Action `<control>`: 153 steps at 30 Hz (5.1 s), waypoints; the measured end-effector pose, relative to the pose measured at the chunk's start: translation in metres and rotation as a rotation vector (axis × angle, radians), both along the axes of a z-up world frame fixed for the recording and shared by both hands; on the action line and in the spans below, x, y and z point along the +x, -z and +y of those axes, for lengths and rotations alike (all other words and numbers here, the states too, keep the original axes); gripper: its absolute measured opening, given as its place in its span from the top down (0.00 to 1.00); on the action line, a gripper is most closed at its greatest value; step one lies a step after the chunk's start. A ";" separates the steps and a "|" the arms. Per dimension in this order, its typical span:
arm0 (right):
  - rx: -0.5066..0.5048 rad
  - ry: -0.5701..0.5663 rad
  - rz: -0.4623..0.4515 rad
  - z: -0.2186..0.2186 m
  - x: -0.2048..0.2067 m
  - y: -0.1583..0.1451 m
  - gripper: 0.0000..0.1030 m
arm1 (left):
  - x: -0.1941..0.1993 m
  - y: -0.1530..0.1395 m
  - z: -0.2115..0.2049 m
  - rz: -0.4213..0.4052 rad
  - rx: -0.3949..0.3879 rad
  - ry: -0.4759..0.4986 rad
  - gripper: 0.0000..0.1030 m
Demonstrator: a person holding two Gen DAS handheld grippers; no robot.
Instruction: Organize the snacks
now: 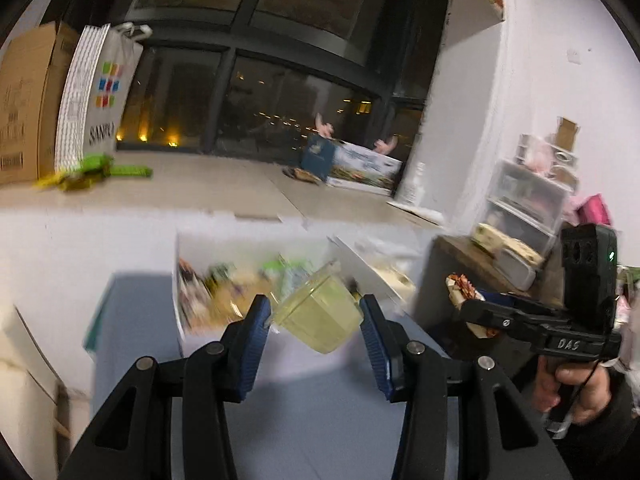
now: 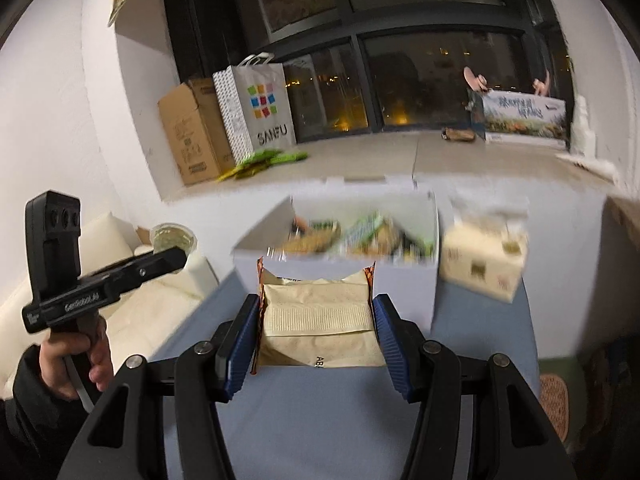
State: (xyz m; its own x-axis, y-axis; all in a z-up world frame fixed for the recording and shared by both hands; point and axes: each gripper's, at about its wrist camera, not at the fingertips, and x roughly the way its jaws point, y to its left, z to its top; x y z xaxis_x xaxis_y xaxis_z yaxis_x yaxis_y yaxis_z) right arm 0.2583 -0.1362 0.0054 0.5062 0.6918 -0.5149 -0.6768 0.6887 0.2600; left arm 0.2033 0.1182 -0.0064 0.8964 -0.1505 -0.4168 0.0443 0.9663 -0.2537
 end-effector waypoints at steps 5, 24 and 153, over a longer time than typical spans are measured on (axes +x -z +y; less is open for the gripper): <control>-0.018 0.041 0.037 0.034 0.082 -0.015 0.41 | 0.082 -0.008 0.028 0.072 0.033 -0.024 0.51; -0.056 0.165 0.125 0.072 0.213 0.012 0.00 | 0.151 0.039 0.040 0.192 0.143 -0.061 0.00; -0.090 0.086 -0.111 -0.028 -0.140 -0.024 0.00 | -0.170 -0.003 -0.085 0.082 0.135 -0.133 0.00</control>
State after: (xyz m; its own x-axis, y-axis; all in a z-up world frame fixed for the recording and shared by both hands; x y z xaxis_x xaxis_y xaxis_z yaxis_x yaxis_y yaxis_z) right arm 0.1178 -0.1643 0.0295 0.6190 0.5970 -0.5103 -0.6353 0.7626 0.1215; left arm 0.0328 0.0331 -0.0035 0.8668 0.0293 -0.4979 -0.1019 0.9876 -0.1193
